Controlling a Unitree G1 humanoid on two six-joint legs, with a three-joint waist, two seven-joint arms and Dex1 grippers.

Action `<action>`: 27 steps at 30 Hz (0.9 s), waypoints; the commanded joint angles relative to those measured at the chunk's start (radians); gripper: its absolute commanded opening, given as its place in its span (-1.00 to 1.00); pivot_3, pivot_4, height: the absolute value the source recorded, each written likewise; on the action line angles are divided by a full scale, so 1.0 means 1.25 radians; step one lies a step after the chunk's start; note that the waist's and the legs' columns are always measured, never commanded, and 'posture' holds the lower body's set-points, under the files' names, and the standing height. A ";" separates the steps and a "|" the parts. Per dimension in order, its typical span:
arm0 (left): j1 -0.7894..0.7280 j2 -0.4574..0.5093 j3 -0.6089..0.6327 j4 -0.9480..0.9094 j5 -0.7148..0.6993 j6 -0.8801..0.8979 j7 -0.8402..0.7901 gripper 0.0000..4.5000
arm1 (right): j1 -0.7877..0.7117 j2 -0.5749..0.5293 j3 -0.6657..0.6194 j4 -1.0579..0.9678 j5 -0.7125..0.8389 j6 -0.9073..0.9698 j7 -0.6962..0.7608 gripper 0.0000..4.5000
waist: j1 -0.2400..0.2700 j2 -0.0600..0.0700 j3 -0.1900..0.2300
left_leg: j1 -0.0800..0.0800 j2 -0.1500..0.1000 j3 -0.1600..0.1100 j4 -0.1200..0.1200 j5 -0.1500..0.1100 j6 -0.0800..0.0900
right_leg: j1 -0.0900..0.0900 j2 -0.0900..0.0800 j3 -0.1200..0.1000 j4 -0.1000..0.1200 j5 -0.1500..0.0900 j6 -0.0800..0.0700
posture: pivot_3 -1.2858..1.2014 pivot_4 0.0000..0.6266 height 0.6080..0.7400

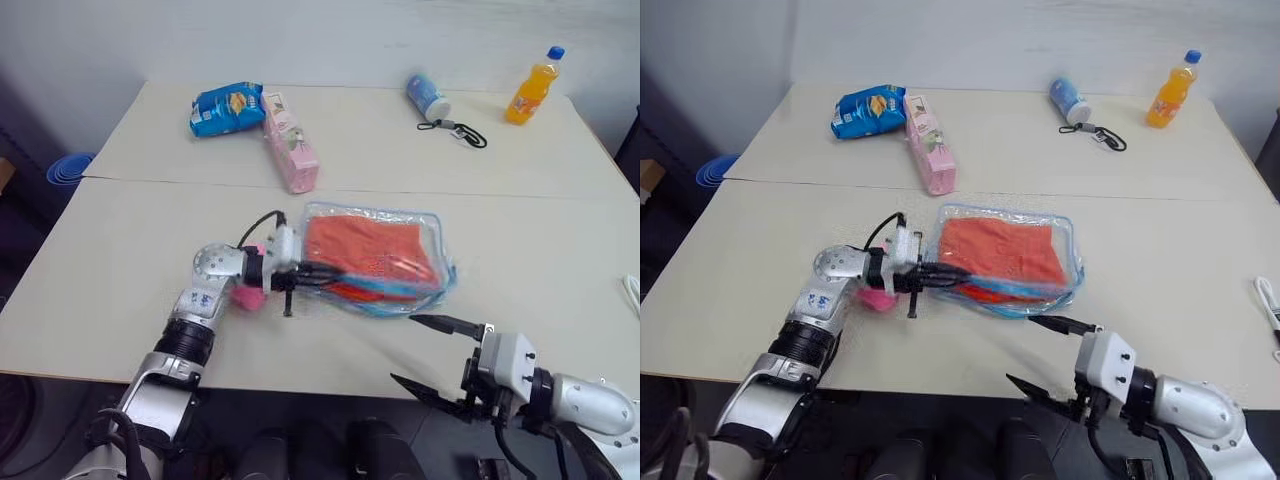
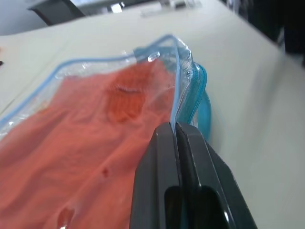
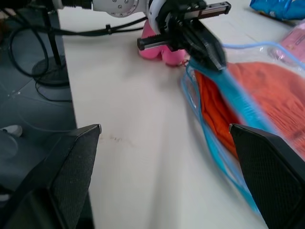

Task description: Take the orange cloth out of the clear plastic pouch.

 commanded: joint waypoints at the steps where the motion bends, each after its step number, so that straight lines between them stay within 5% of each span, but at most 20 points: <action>1: -0.013 0.004 0.036 -0.090 -0.088 0.197 0.041 -1.00 | -0.030 0.003 0.028 -0.044 0.021 0.034 -0.019 1.00 | 0.000 0.000 0.000 | 0.000 0.000 0.000 0.000 0.000 0.000 | 0.000 0.000 0.000 0.000 0.000 0.000 | 0.03 -0.52 1.00; 5: -0.037 0.010 0.041 -0.128 -0.116 0.368 0.093 -1.00 | -0.129 0.017 0.099 -0.010 -0.067 0.060 -0.075 1.00 | -0.003 0.000 0.000 | 0.000 0.000 0.000 0.000 0.000 -0.001 | 0.000 0.000 0.000 0.000 0.000 0.000 | 0.03 -0.52 1.00; 12: -0.034 0.008 0.019 -0.166 -0.098 0.440 0.119 -1.00 | -0.343 0.078 0.191 0.127 -0.210 0.140 -0.187 1.00 | -0.002 0.000 0.000 | 0.000 0.000 0.000 0.000 0.001 -0.002 | -0.002 0.000 0.000 0.001 0.000 0.000 | 0.03 -0.52 1.00; 27: -0.007 0.008 0.020 -0.183 -0.099 0.457 0.141 -1.00 | -0.396 0.134 0.219 0.177 -0.256 0.251 -0.242 1.00 | -0.003 0.000 0.000 | -0.013 0.000 0.000 0.008 0.001 -0.002 | -0.014 0.000 0.000 0.007 0.000 0.000 | 0.03 -0.52 1.00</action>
